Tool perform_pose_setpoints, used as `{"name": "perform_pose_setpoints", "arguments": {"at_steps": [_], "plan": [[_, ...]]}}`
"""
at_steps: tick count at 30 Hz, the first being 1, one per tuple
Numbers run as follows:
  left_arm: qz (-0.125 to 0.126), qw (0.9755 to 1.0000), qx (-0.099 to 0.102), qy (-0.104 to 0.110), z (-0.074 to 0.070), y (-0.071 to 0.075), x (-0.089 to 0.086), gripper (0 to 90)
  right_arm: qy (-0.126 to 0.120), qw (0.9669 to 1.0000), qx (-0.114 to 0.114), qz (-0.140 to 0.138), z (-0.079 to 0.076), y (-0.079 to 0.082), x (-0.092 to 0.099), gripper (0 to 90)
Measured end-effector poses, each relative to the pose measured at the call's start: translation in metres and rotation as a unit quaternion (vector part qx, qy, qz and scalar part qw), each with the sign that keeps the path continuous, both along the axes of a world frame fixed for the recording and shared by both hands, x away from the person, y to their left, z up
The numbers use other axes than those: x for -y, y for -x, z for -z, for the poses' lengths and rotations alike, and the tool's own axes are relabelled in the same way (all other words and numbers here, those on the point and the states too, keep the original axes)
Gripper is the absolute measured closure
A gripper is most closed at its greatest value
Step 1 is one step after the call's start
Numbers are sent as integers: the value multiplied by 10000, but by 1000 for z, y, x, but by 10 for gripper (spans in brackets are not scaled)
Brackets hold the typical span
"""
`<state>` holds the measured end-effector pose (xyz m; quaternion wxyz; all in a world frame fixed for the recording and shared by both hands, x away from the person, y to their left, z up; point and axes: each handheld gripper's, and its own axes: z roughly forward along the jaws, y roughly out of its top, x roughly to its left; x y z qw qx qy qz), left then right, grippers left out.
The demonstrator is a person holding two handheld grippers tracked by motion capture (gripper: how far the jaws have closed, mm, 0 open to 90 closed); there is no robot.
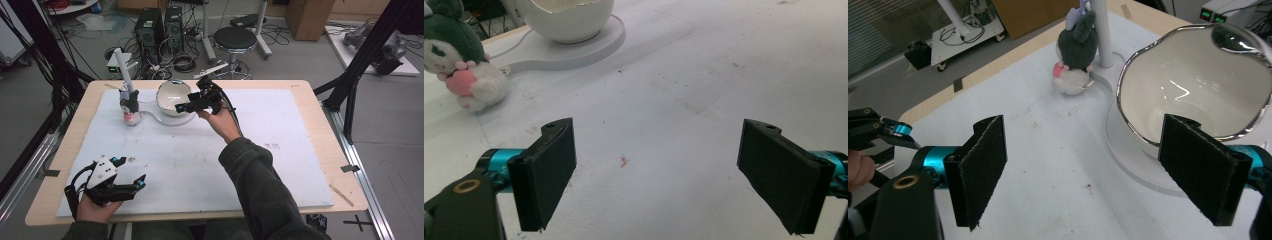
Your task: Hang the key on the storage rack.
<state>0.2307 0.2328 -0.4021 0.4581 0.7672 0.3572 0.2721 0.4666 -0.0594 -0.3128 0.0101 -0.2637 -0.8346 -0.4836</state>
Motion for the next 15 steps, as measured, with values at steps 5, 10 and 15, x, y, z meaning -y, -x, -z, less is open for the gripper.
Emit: {"name": "perform_pose_setpoints", "arguments": {"at_steps": [5,10,15], "plan": [[1,10000,6,-28,0,1,0,163,-61,9999,105,33,-1,5,10,186],[-23,10000,-2,-12,0,1,0,163,-86,9999,83,74,5,9,18,176],[-37,10000,-1,8,1,0,0,163,-74,9999,62,106,11,13,25,172]]}}
